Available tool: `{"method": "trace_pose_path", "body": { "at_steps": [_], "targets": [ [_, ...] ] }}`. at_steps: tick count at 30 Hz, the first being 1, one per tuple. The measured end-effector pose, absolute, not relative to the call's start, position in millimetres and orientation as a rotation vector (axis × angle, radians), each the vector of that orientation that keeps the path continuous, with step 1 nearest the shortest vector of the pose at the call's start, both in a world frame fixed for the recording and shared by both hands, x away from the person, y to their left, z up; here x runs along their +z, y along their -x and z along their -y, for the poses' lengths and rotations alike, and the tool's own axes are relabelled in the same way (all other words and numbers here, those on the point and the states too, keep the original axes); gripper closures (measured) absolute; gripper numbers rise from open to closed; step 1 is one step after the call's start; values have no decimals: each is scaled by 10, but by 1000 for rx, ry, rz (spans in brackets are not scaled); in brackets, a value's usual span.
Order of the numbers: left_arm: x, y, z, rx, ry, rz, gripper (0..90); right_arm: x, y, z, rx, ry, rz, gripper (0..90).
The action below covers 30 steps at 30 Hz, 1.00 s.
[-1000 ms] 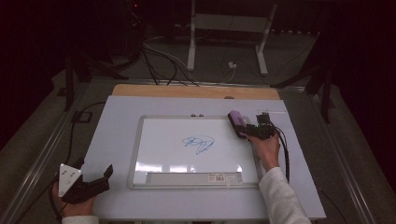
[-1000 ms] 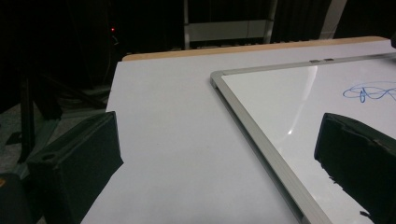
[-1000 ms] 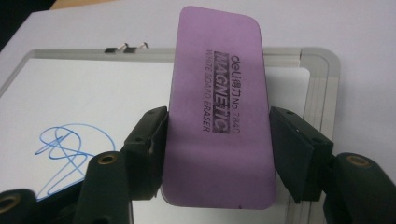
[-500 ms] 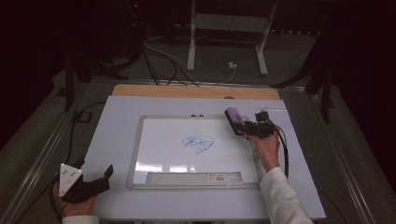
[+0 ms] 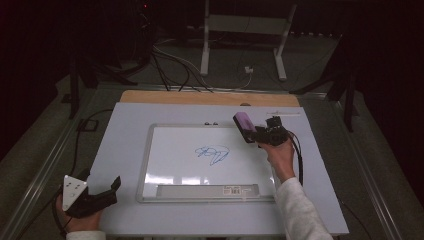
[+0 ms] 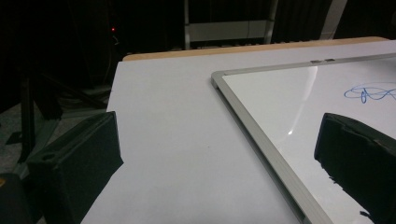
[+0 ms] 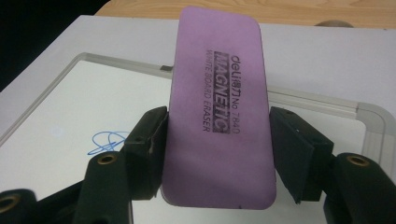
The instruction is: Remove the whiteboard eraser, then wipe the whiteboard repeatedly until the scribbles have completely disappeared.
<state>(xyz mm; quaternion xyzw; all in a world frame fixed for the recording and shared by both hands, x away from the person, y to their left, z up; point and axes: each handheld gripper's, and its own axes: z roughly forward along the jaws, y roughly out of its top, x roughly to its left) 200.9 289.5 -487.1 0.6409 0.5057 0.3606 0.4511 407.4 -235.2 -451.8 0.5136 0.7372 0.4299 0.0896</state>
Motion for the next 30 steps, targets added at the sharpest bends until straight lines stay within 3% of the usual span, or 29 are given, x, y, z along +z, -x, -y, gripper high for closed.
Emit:
{"method": "trace_pose_path", "body": {
  "at_steps": [30],
  "targets": [
    [-4872, -1999, -2894, 895, -1584, -1251, 13, -4602, -3864, 1885, 1193, -1338, -2346, 400]
  ]
}}
